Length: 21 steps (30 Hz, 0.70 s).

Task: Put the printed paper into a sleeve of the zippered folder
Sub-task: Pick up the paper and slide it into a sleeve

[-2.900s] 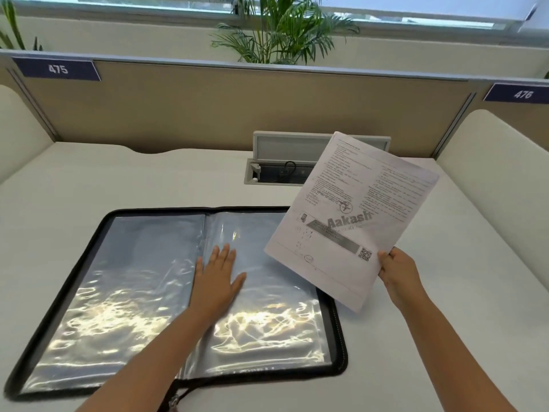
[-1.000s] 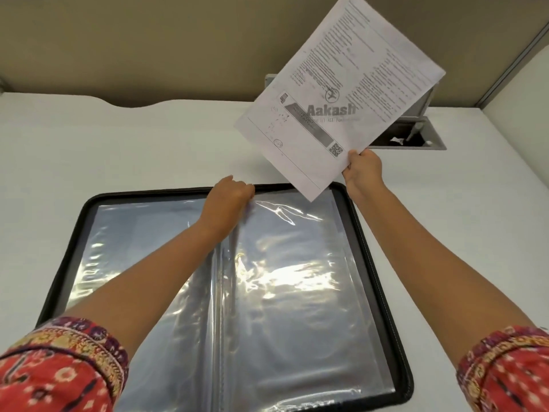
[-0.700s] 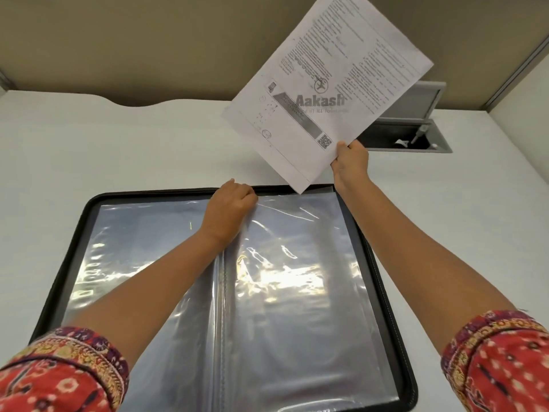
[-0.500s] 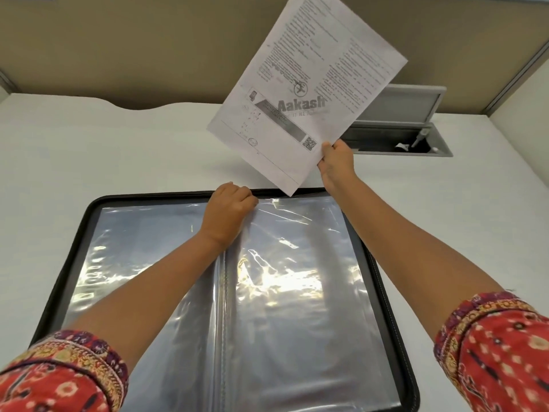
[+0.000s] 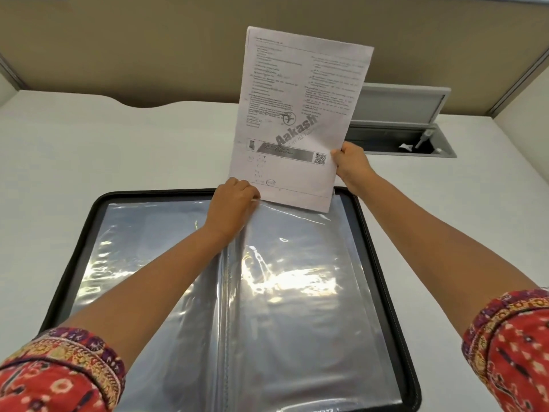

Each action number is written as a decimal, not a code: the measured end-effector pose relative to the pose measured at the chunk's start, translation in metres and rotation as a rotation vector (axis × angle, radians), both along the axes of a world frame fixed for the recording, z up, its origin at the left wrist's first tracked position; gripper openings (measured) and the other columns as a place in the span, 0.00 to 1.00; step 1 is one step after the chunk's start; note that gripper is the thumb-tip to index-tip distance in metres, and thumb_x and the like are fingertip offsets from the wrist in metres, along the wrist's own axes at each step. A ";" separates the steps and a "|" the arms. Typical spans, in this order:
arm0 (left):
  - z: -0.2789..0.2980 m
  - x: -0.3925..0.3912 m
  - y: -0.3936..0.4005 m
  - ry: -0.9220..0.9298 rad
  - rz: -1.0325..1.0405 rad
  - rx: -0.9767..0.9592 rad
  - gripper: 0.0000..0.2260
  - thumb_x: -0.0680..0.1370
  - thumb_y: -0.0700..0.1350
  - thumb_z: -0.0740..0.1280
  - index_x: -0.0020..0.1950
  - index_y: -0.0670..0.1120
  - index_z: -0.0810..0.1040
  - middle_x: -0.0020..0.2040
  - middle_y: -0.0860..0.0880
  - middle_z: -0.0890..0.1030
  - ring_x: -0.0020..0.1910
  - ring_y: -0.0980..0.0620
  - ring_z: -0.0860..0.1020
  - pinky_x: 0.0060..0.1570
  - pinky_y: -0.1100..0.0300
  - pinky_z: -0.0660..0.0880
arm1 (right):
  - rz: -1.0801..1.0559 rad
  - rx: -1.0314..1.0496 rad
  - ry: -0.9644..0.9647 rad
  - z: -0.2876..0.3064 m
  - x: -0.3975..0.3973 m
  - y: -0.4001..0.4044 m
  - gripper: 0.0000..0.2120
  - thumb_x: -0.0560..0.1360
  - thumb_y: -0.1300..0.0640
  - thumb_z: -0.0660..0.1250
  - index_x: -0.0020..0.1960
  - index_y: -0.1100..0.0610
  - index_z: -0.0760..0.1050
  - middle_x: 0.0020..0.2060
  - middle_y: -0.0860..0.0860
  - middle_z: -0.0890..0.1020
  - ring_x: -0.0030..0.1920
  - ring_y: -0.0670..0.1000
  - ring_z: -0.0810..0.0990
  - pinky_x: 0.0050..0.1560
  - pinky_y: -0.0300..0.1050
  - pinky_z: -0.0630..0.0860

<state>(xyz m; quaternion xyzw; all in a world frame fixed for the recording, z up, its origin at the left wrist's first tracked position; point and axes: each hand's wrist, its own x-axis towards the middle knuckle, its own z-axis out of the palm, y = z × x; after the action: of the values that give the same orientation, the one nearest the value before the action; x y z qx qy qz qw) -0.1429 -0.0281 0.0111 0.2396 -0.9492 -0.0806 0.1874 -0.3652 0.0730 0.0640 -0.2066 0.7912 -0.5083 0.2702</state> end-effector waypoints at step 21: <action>0.005 -0.003 -0.007 0.265 0.282 0.609 0.02 0.72 0.38 0.70 0.42 0.39 0.80 0.65 0.45 0.69 0.48 0.54 0.73 0.51 0.64 0.69 | 0.032 0.010 -0.033 0.008 -0.016 -0.001 0.13 0.79 0.67 0.53 0.60 0.66 0.72 0.59 0.59 0.77 0.60 0.59 0.76 0.64 0.57 0.73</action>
<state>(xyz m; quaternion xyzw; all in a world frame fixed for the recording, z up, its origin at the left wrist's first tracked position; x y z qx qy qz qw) -0.1462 -0.0350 0.0162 0.4006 -0.8067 -0.3633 0.2382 -0.3808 0.0720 0.0716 -0.2096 0.7857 -0.5032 0.2923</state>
